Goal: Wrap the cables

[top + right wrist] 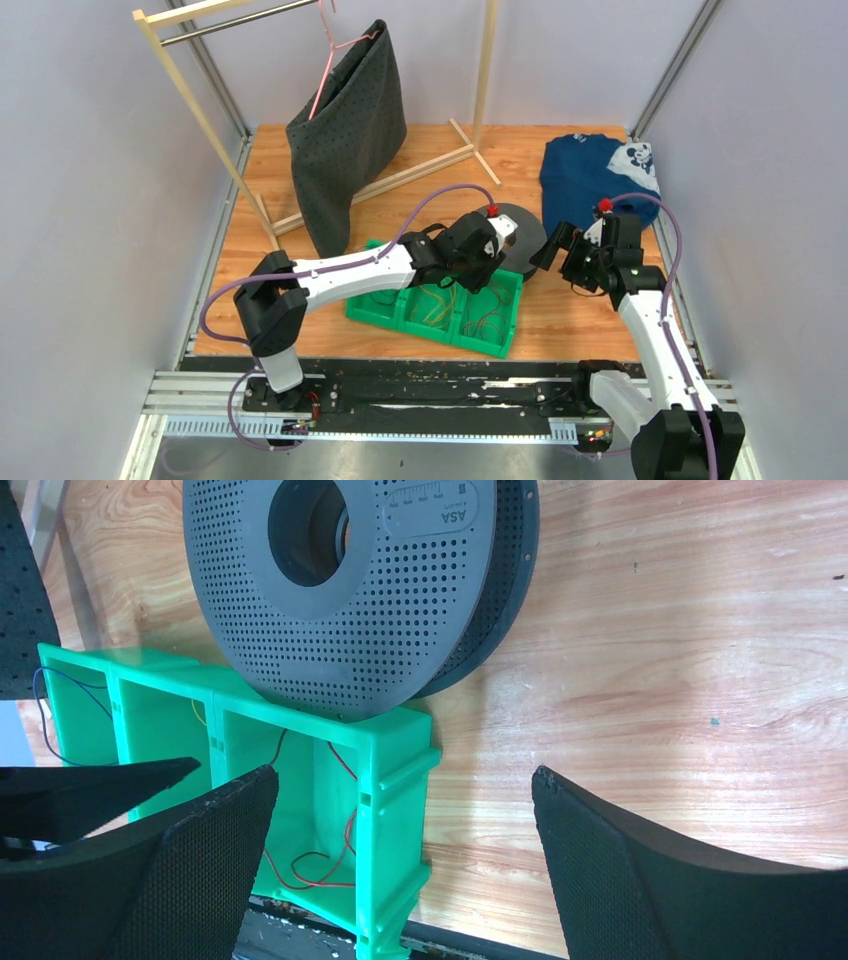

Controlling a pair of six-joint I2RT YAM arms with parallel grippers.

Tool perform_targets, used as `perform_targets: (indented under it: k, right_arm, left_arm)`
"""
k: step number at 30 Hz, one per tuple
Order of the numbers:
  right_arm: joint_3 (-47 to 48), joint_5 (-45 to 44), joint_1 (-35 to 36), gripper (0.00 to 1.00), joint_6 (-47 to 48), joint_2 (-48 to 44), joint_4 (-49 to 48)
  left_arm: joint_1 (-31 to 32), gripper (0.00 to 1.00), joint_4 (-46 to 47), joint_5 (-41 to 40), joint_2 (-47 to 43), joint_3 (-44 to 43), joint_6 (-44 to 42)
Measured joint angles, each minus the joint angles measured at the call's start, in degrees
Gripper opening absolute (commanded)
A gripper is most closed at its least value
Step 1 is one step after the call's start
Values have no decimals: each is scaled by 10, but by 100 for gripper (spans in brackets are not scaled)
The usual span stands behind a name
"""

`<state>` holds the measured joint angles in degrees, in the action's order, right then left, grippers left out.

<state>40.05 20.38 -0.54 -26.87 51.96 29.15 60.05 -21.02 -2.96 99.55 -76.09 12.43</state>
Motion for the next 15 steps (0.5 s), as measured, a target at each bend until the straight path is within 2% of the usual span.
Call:
perform_targets:
  k: [2,6,10,15]
  right_arm:
    - [5,-1,0,100,3,0,6]
    - [16,-3,0,100,9,0,14]
    - [29,-5,0,100,11,0,20]
    - [52,-6,-1,100,16,-2,29]
  left_arm:
    - [2,32,0,3,5,0,0]
    - [5,29,0,7,11,0,0]
    - [5,1,-1,6,12,0,2]
    - [5,0,-22,-7,7,-6,-4]
